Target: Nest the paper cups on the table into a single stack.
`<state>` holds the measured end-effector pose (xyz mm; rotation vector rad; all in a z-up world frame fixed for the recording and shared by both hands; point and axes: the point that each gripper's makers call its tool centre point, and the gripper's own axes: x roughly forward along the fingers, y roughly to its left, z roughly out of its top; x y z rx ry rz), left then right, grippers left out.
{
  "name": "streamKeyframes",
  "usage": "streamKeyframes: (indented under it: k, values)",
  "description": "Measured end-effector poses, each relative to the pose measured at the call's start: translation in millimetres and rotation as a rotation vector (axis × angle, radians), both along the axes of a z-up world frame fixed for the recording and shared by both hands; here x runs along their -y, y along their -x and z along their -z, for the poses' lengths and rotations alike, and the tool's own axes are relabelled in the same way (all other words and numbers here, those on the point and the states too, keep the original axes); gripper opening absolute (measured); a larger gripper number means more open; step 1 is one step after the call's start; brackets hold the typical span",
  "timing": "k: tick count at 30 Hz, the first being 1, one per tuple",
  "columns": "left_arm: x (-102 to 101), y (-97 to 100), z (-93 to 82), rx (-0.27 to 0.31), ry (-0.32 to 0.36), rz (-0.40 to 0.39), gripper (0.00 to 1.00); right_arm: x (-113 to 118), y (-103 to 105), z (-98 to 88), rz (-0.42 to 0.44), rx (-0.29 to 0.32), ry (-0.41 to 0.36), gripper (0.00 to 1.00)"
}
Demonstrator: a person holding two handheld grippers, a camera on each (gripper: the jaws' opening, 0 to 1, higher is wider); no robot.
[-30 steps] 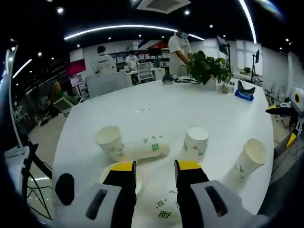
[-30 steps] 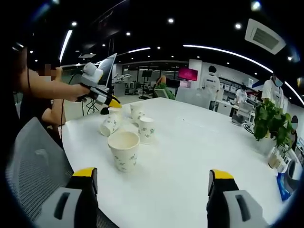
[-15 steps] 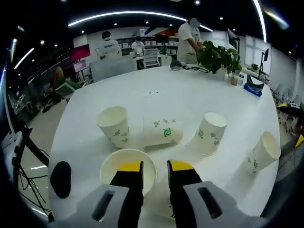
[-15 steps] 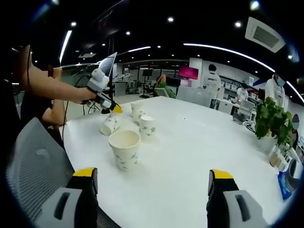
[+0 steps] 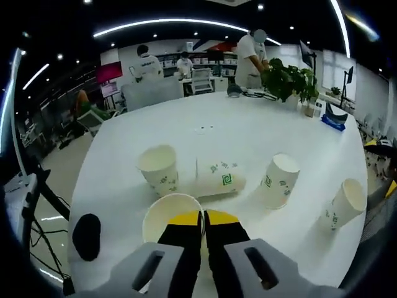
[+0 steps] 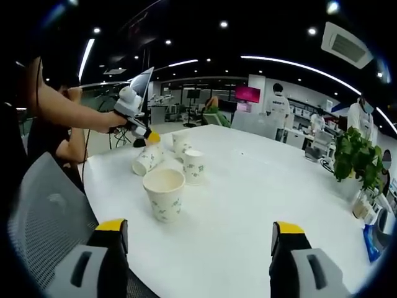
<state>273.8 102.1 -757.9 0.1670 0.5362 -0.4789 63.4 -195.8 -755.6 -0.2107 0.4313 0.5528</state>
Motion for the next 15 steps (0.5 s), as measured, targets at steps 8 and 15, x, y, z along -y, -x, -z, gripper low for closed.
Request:
streamKeyframes:
  k: [8,15]
  values:
    - [8.6,4.6,-29.0,0.081,0.027,0.021,0.0,-0.5,0.7,1.7,-0.004,-0.007,0.008,0.97]
    - [26.0,15.3,-58.2,0.128,0.029,0.084,0.0,-2.2,1.2,1.4,-0.01,-0.007,0.008,0.98]
